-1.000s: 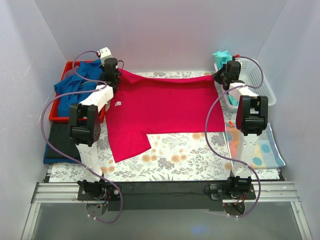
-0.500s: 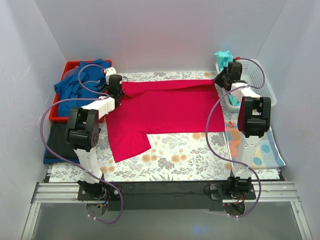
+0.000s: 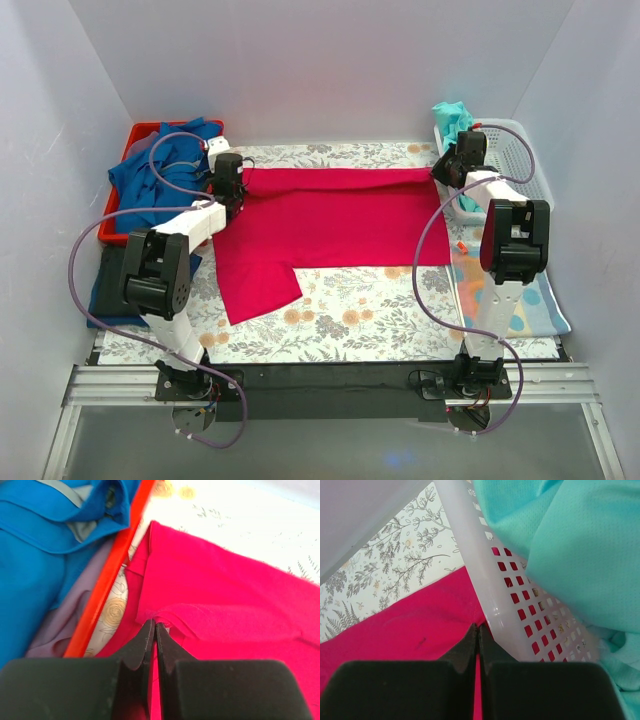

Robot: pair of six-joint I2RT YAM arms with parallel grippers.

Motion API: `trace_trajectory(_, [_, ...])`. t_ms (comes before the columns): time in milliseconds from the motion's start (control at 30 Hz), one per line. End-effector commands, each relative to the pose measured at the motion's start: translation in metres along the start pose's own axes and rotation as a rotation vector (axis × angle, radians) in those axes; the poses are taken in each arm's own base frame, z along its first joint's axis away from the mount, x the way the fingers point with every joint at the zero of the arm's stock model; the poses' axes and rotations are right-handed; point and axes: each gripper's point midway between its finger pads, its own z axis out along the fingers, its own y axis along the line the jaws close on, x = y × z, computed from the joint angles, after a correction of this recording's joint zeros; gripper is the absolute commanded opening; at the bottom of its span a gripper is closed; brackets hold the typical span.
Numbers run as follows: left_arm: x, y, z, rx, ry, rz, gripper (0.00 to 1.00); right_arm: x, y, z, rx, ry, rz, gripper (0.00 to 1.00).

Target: Fold and stack the t-shirts

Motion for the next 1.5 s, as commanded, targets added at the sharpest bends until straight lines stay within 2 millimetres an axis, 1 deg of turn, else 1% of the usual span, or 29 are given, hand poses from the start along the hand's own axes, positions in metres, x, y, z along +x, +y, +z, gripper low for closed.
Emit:
trace_trajectory(0, [-0.035, 0.009, -0.021, -0.022, -0.081, -0.03, 0.0, -0.014, -0.019, -0.016, 0.084, -0.038, -0.011, 0.01])
trace_trajectory(67, [-0.037, 0.008, -0.024, -0.014, -0.084, -0.028, 0.0, -0.019, -0.018, -0.018, 0.084, -0.051, -0.019, 0.01])
trace_trajectory(167, [-0.036, 0.009, -0.027, -0.008, -0.082, -0.031, 0.0, -0.02, -0.018, -0.021, 0.091, -0.053, -0.024, 0.01])
trace_trajectory(333, [-0.024, 0.014, -0.034, -0.003, -0.057, -0.035, 0.0, -0.006, -0.029, -0.023, 0.119, -0.024, -0.018, 0.01])
trace_trajectory(367, [-0.016, 0.016, -0.035, -0.004, -0.037, -0.03, 0.0, -0.005, -0.031, -0.024, 0.129, -0.027, -0.018, 0.01])
trace_trajectory(400, [-0.015, 0.017, -0.037, -0.002, -0.035, -0.033, 0.0, -0.005, -0.033, -0.026, 0.136, -0.026, -0.017, 0.01])
trace_trajectory(467, [-0.004, 0.02, -0.039, -0.006, -0.007, -0.031, 0.0, -0.002, -0.037, -0.027, 0.153, -0.025, -0.02, 0.01])
trace_trajectory(567, [0.005, 0.023, -0.041, -0.003, 0.013, -0.026, 0.0, 0.0, -0.04, -0.027, 0.167, -0.009, -0.023, 0.01])
trace_trajectory(633, [0.021, 0.028, -0.041, -0.021, 0.054, -0.004, 0.02, 0.008, -0.045, -0.028, 0.188, 0.02, -0.02, 0.03])
trace_trajectory(667, [0.025, 0.03, -0.041, -0.031, 0.065, -0.003, 0.08, 0.008, -0.045, -0.028, 0.192, 0.027, -0.018, 0.11])
trace_trajectory(700, [0.028, 0.033, -0.04, -0.041, 0.07, -0.001, 0.13, 0.011, -0.046, -0.029, 0.2, 0.034, -0.019, 0.25])
trace_trajectory(733, [0.028, 0.033, -0.041, -0.043, 0.069, -0.002, 0.19, 0.013, -0.048, -0.031, 0.219, 0.038, -0.021, 0.32])
trace_trajectory(767, [0.027, 0.034, -0.041, -0.048, 0.065, -0.002, 0.31, 0.013, -0.05, -0.033, 0.23, 0.035, -0.024, 0.37])
trace_trajectory(800, [0.025, 0.035, -0.041, -0.056, 0.06, -0.006, 0.35, 0.011, -0.047, -0.037, 0.232, 0.022, -0.029, 0.45])
trace_trajectory(867, [0.022, 0.036, -0.041, -0.065, 0.054, -0.005, 0.42, 0.008, -0.049, -0.042, 0.26, -0.001, -0.047, 0.52])
trace_trajectory(967, [0.017, 0.034, -0.042, -0.062, 0.046, -0.009, 0.43, -0.002, -0.045, -0.047, 0.261, -0.028, -0.068, 0.54])
trace_trajectory(1000, [0.015, 0.034, -0.042, -0.06, 0.041, -0.014, 0.43, 0.004, -0.026, -0.045, 0.226, -0.02, -0.103, 0.54])
trace_trajectory(1067, [0.012, 0.031, -0.042, -0.05, 0.039, -0.015, 0.43, 0.005, -0.012, -0.043, 0.194, -0.013, -0.159, 0.53])
trace_trajectory(1133, [0.011, 0.029, -0.041, -0.042, 0.04, -0.015, 0.43, 0.017, 0.018, -0.038, 0.129, 0.008, -0.225, 0.52])
trace_trajectory(1167, [0.01, 0.025, -0.041, -0.027, 0.042, -0.019, 0.43, 0.024, 0.029, -0.036, 0.105, 0.021, -0.258, 0.52])
trace_trajectory(1200, [0.008, 0.023, -0.042, -0.012, 0.043, -0.023, 0.43, 0.045, 0.046, -0.031, 0.08, 0.061, -0.319, 0.52])
trace_trajectory(1233, [0.01, 0.019, -0.043, 0.005, 0.052, -0.027, 0.43, 0.048, 0.062, -0.03, 0.053, 0.06, -0.34, 0.52])
trace_trajectory(1267, [0.01, 0.01, -0.044, 0.054, 0.065, -0.034, 0.43, 0.057, 0.072, -0.028, 0.034, 0.075, -0.359, 0.51])
trace_trajectory(1300, [0.012, 0.004, -0.046, 0.081, 0.074, -0.038, 0.43, 0.078, 0.086, -0.024, 0.007, 0.112, -0.383, 0.51])
trace_trajectory(1333, [0.014, -0.004, -0.049, 0.117, 0.084, -0.036, 0.41, 0.086, 0.099, -0.024, -0.032, 0.129, -0.383, 0.51])
trace_trajectory(1367, [0.018, -0.018, -0.053, 0.188, 0.109, -0.041, 0.4, 0.096, 0.106, -0.022, -0.055, 0.152, -0.379, 0.51])
trace_trajectory(1400, [0.021, -0.026, -0.056, 0.216, 0.119, -0.037, 0.4, 0.115, 0.114, -0.019, -0.082, 0.191, -0.383, 0.51])
trace_trajectory(1433, [0.027, -0.04, -0.061, 0.256, 0.128, -0.023, 0.39, 0.125, 0.126, -0.019, -0.133, 0.226, -0.373, 0.5])
trace_trajectory(1467, [0.031, -0.048, -0.064, 0.284, 0.134, -0.003, 0.39, 0.128, 0.135, -0.018, -0.158, 0.235, -0.374, 0.5])
